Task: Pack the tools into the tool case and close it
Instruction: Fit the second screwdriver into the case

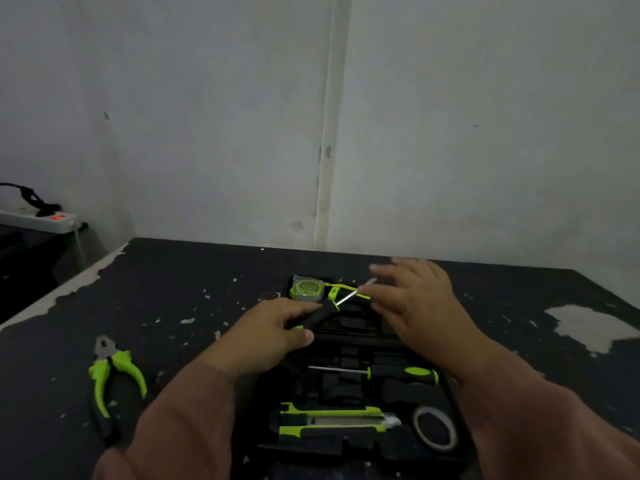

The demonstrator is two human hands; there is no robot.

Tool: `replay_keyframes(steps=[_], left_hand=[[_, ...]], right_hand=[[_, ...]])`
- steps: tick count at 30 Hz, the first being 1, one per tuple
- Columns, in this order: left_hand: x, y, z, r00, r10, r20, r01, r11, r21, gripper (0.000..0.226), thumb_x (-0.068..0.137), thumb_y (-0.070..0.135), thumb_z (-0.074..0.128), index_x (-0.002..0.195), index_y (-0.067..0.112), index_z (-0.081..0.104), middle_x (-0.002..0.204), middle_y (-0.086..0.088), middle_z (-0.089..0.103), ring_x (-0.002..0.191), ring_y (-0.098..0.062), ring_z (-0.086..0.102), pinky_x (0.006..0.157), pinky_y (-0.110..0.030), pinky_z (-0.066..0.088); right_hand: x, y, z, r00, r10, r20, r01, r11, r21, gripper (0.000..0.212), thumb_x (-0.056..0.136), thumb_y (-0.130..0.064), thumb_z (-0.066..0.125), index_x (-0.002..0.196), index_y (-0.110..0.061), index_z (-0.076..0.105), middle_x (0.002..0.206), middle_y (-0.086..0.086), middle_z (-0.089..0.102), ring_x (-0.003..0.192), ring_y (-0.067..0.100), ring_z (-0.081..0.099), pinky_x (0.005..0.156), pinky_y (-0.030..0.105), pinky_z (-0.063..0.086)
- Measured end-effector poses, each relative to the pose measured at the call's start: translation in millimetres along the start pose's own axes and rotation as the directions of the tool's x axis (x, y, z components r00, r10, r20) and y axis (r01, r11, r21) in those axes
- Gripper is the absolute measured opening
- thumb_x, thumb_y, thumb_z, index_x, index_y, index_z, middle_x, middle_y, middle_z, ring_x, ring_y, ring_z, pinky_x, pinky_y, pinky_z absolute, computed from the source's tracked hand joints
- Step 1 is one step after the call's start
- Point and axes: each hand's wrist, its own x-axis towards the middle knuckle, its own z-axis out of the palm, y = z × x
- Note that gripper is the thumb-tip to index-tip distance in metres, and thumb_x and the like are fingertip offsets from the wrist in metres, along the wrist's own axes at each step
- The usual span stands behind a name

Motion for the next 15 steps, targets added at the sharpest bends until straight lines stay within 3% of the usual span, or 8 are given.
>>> replay_keyframes(steps=[1, 3, 5, 8, 10, 15], left_hand=[[3.9, -3.2, 2.5, 1.0, -0.004, 0.018, 0.002, 0.996, 0.092, 0.042, 0.084, 0.017, 0.064, 0.121, 0.038, 0.059, 0.093, 0.025, 0.054, 0.097, 0.001, 0.054, 0.093, -0.014, 0.042], [8.5, -10.4, 7.7, 0.998, -0.001, 0.067, -0.012, 0.981, 0.195, 0.045, 0.086, 0.022, 0.062, 0.125, 0.042, 0.054, 0.095, 0.024, 0.049, 0.108, -0.011, 0.044, 0.101, -0.028, 0.037], [10.7, -15.1, 15.6, 0.995, 0.014, 0.097, -0.036, 0.972, 0.231, 0.045, 0.088, 0.021, 0.059, 0.126, 0.044, 0.051, 0.093, 0.021, 0.048, 0.106, -0.012, 0.037, 0.1, -0.027, 0.033], [13.5, -20.0, 23.2, 0.997, 0.017, 0.079, -0.044, 0.933, 0.356, 0.044, 0.09, 0.022, 0.056, 0.128, 0.043, 0.049, 0.102, 0.012, 0.048, 0.108, -0.015, 0.032, 0.102, -0.029, 0.031], [14.4, -24.3, 25.7, 0.998, 0.008, 0.062, -0.033, 0.91, 0.412, 0.044, 0.091, 0.021, 0.055, 0.129, 0.042, 0.049, 0.105, 0.01, 0.046, 0.11, -0.016, 0.032, 0.103, -0.03, 0.032], [12.4, -30.0, 30.2, 0.999, 0.006, 0.033, -0.02, 0.898, 0.439, 0.042, 0.09, 0.023, 0.056, 0.128, 0.042, 0.051, 0.106, 0.01, 0.042, 0.106, -0.013, 0.034, 0.098, -0.023, 0.032]], right_hand=[[-7.2, 5.7, 4.3, 1.0, 0.024, 0.009, -0.024, 1.0, 0.018, 0.029, 0.079, -0.035, 0.046, 0.1, -0.036, 0.067, 0.101, -0.004, 0.071, 0.093, 0.027, 0.065, 0.083, 0.043, 0.045], [-19.7, 14.6, 15.1, 0.999, 0.036, 0.032, -0.037, 0.998, 0.054, 0.029, 0.078, -0.029, 0.045, 0.096, -0.035, 0.067, 0.084, -0.006, 0.07, 0.076, 0.024, 0.065, 0.072, 0.037, 0.046], [-29.6, 20.5, 26.8, 0.998, 0.019, 0.063, -0.029, 0.988, 0.151, 0.029, 0.078, -0.026, 0.045, 0.095, -0.031, 0.068, 0.076, -0.004, 0.069, 0.067, 0.022, 0.065, 0.064, 0.035, 0.05], [-40.2, 20.5, 40.5, 0.989, 0.024, 0.143, -0.066, 0.952, 0.298, 0.033, 0.081, -0.032, 0.046, 0.099, -0.022, 0.072, 0.08, -0.002, 0.069, 0.07, 0.013, 0.064, 0.062, 0.023, 0.052], [-43.6, 18.7, 45.7, 0.979, 0.055, 0.198, -0.125, 0.924, 0.361, 0.037, 0.082, -0.036, 0.045, 0.102, -0.019, 0.071, 0.084, 0.0, 0.069, 0.075, 0.011, 0.063, 0.068, 0.009, 0.04], [-46.4, 17.6, 51.4, 0.956, 0.131, 0.262, -0.23, 0.891, 0.393, 0.021, 0.085, -0.019, 0.054, 0.101, -0.02, 0.068, 0.097, -0.001, 0.07, 0.09, 0.014, 0.06, 0.078, 0.02, 0.042]])
